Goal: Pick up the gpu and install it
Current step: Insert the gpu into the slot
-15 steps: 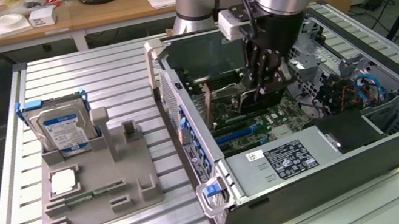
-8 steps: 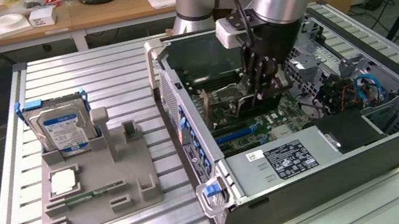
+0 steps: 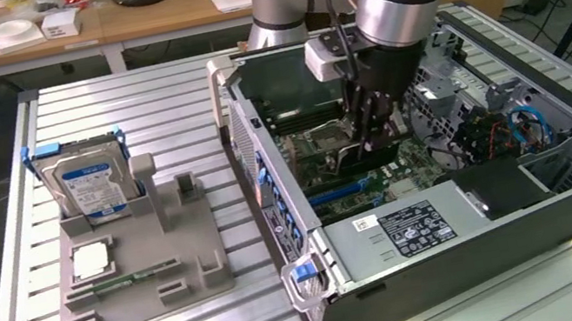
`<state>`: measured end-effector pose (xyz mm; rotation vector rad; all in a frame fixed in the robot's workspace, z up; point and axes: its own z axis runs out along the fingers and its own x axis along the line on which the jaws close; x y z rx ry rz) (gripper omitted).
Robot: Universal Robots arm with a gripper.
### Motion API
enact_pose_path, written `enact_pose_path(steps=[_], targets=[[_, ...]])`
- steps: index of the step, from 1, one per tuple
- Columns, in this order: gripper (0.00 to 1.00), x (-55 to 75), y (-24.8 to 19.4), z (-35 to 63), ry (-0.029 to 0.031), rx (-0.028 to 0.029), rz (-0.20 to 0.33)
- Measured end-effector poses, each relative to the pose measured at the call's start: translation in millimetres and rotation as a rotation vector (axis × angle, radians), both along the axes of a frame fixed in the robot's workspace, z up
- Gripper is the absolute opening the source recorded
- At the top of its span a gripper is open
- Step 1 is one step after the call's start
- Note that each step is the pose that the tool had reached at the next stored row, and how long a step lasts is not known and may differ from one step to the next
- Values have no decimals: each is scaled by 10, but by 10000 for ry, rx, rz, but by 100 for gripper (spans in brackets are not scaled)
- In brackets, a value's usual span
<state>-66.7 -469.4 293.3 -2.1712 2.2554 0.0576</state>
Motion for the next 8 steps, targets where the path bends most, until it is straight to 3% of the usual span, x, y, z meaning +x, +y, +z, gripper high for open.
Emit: enact_pose_path(steps=[8], targets=[[26, -42, -1, -88, -19, 0, 3]])
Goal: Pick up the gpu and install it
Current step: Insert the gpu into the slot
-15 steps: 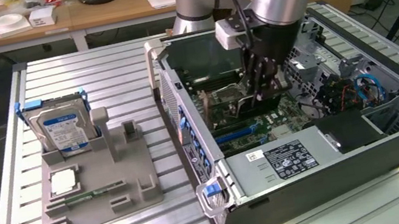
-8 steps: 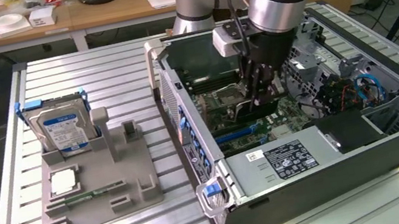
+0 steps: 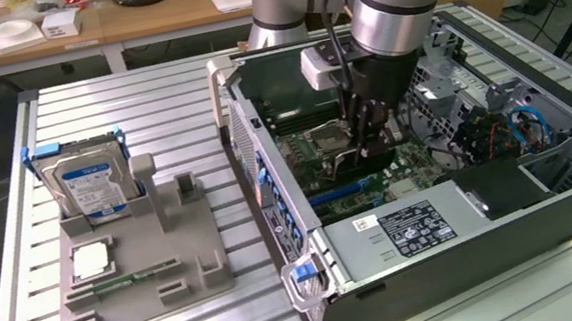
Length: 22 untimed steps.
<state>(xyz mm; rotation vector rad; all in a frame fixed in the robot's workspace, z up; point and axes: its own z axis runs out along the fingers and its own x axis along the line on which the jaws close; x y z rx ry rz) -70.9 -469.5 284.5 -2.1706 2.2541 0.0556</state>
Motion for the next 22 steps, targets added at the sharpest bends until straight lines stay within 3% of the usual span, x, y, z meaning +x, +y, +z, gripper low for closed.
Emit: enact_pose_path(steps=[22], targets=[[26, -51, 3, -46, -3, -1, 1]])
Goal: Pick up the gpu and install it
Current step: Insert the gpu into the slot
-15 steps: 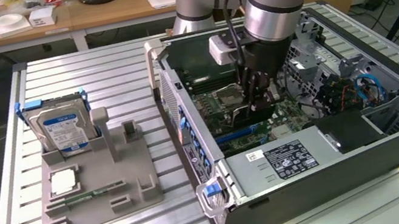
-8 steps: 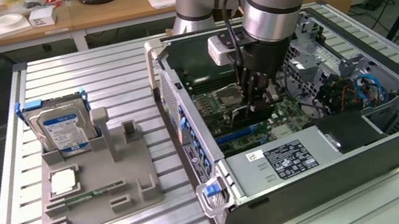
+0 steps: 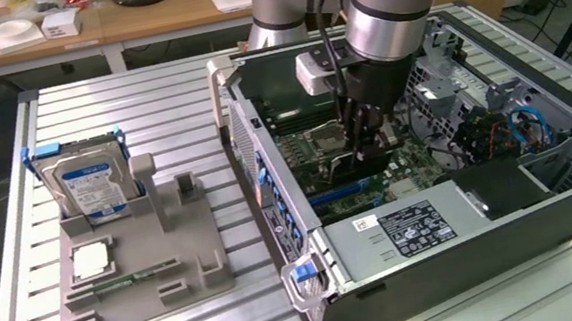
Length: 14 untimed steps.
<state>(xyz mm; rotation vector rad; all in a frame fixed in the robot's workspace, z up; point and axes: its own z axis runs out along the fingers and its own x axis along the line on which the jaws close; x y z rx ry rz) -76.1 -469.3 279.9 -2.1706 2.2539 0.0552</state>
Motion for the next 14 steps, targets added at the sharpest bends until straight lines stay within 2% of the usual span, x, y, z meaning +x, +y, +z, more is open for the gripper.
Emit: enact_pose_path(steps=[14], targets=[[26, -9, 0, -56, 1, -4, 0]])
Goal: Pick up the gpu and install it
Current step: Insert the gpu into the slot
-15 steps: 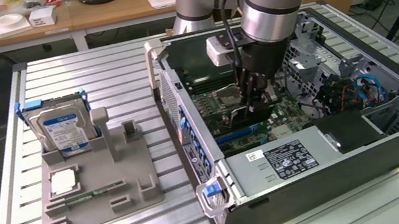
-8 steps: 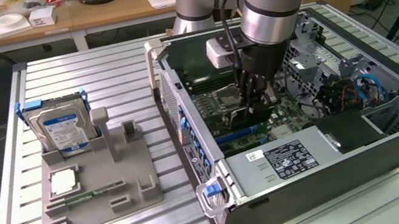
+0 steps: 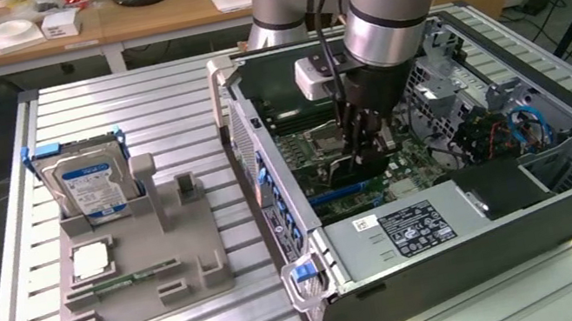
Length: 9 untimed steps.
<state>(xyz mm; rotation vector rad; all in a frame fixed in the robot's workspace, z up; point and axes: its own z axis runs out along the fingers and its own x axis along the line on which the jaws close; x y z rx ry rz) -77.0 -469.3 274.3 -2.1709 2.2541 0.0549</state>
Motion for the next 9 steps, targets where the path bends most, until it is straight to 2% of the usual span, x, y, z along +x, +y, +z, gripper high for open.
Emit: enact_pose_path(steps=[9], targets=[[26, -1, 0, -61, 0, 2, -1]])
